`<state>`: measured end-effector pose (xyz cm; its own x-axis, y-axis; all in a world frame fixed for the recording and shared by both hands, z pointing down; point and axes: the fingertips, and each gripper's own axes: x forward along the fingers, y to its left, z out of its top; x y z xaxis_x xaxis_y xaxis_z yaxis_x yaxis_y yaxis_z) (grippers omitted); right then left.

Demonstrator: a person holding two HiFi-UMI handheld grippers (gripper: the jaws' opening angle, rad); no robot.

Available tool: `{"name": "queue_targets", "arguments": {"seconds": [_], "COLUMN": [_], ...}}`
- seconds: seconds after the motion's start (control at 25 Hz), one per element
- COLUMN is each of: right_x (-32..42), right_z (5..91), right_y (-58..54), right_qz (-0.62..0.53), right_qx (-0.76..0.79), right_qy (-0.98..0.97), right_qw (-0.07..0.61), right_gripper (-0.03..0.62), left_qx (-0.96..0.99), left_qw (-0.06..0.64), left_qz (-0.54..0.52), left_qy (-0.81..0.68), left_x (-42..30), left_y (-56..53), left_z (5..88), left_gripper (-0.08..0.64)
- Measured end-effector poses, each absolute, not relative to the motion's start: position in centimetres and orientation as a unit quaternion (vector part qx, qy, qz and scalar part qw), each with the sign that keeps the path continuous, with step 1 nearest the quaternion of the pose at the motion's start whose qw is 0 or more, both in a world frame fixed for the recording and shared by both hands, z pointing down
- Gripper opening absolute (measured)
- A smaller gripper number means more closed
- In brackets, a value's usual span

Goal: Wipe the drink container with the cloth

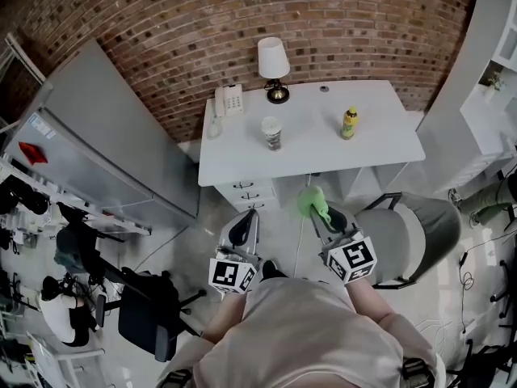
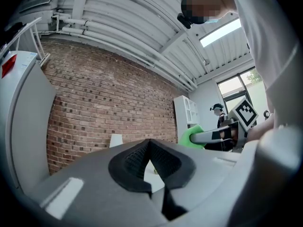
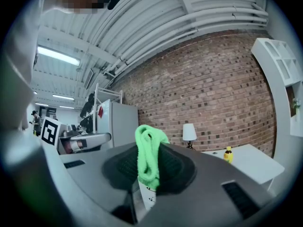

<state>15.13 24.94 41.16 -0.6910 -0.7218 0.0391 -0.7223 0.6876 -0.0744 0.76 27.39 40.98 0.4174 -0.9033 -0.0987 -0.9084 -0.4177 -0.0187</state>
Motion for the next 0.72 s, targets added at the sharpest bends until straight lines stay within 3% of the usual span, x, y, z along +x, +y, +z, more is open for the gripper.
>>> {"name": "queue_targets", "arguments": {"seconds": [0.36, 0.72], "right_x": [13.8, 8.4], "right_z": [42.0, 43.1], "right_y": [19.4, 7.7], "right_qz": [0.04, 0.036], "right_qx": [0.388, 0.403], "right_qy": [-0.921, -0.914], "right_qw": [0.009, 0.018], "right_gripper": [0.063, 0.064], "left_qx": [-0.844, -0.854], "left_qw": [0.031, 0.014], "left_qz": [0.035, 0.039], "left_qy": [0.534, 0.519], "left_x": [-0.4, -6.0], "left_y": [21.0, 8.0], "left_z": [42.0, 43.8], "left_gripper": [0.009, 0.009]}}
